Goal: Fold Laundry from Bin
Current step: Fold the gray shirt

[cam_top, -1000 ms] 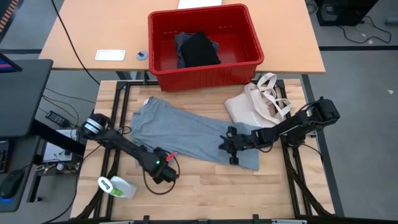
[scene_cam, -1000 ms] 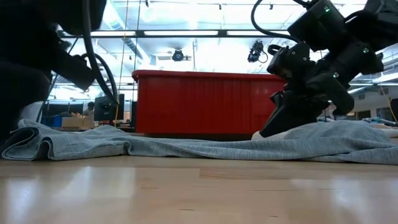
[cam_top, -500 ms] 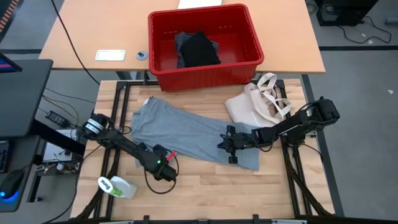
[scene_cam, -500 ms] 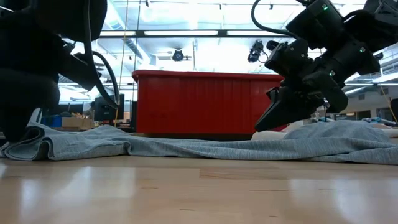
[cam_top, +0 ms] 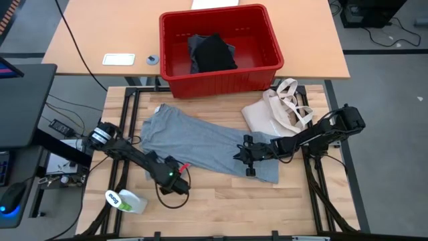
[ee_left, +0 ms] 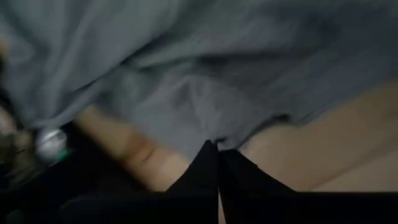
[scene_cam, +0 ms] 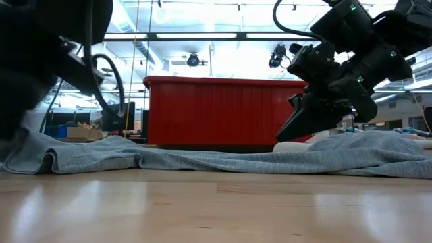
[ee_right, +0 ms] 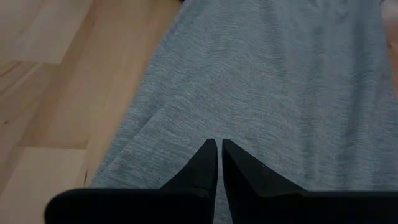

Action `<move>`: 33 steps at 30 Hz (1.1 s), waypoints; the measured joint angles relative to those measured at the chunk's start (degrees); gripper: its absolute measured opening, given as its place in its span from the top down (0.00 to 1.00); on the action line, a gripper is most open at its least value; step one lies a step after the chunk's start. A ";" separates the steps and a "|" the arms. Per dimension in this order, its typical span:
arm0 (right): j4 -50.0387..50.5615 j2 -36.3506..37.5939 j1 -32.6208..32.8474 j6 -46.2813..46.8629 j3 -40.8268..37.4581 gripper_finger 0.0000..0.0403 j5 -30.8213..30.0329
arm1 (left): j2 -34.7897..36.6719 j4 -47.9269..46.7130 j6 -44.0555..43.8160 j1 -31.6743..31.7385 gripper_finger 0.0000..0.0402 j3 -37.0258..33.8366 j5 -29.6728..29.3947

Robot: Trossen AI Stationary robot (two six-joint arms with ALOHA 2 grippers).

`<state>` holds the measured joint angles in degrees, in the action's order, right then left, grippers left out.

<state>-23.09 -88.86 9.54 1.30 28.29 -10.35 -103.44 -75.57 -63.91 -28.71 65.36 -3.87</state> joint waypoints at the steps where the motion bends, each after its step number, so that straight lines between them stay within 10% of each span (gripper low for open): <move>1: 0.00 0.00 0.00 0.00 0.00 0.92 0.01 | 0.00 -2.28 0.54 -0.02 0.99 0.89 0.06; 15: -0.06 0.00 0.00 0.00 0.00 0.92 0.09 | -0.56 -14.52 23.05 -3.92 1.00 6.29 0.74; 33: -0.92 0.03 0.00 0.61 0.02 0.92 0.07 | -0.55 -1.75 10.78 -7.30 0.94 -5.79 5.74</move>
<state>-24.01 -88.83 9.54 1.91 28.32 -10.28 -103.98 -77.33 -53.13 -36.01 59.57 1.87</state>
